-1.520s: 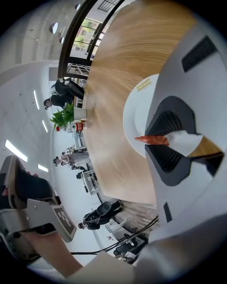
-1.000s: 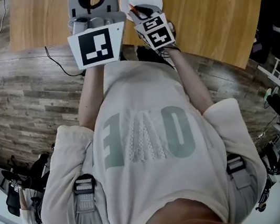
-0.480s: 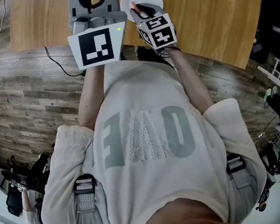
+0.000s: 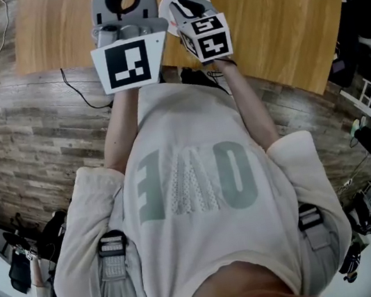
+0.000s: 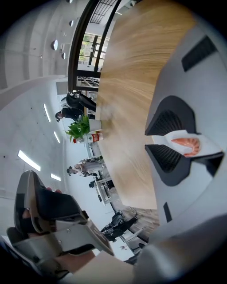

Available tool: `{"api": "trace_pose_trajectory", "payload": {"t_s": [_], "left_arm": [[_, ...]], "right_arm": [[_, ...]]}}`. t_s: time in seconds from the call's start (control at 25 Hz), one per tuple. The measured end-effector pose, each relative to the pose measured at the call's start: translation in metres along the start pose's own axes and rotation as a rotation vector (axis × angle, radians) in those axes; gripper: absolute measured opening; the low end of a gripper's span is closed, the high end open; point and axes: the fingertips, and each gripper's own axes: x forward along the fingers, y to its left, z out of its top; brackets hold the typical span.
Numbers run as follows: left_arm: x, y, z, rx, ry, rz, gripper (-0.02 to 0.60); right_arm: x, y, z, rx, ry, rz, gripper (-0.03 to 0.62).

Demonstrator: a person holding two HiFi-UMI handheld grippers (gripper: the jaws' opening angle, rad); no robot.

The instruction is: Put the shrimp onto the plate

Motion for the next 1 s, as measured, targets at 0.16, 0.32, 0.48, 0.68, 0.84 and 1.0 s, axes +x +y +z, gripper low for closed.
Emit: {"api": "trace_pose_trajectory", "payload": {"t_s": [0.16, 0.32, 0.48, 0.68, 0.84, 1.0], "left_arm": [[0.004, -0.002, 0.013, 0.010, -0.035, -0.013, 0.011], [0.013, -0.008, 0.021, 0.012, -0.040, -0.023, 0.011], [0.023, -0.008, 0.042, -0.004, -0.080, -0.039, 0.011], [0.018, -0.019, 0.077, -0.023, -0.153, -0.091, 0.011], [0.023, -0.027, 0.096, -0.010, -0.215, -0.136, 0.011], [0.031, -0.036, 0.087, -0.005, -0.198, -0.164, 0.011]], "right_arm": [[-0.012, -0.009, 0.062, 0.049, -0.149, -0.035, 0.070], [-0.048, -0.023, 0.122, 0.010, -0.339, -0.123, 0.026], [-0.094, -0.024, 0.176, -0.012, -0.529, -0.161, 0.018], [-0.158, -0.031, 0.214, -0.071, -0.687, -0.250, 0.018], [-0.190, -0.051, 0.218, -0.099, -0.734, -0.356, 0.018], [-0.208, -0.067, 0.203, -0.070, -0.749, -0.455, 0.018]]}}
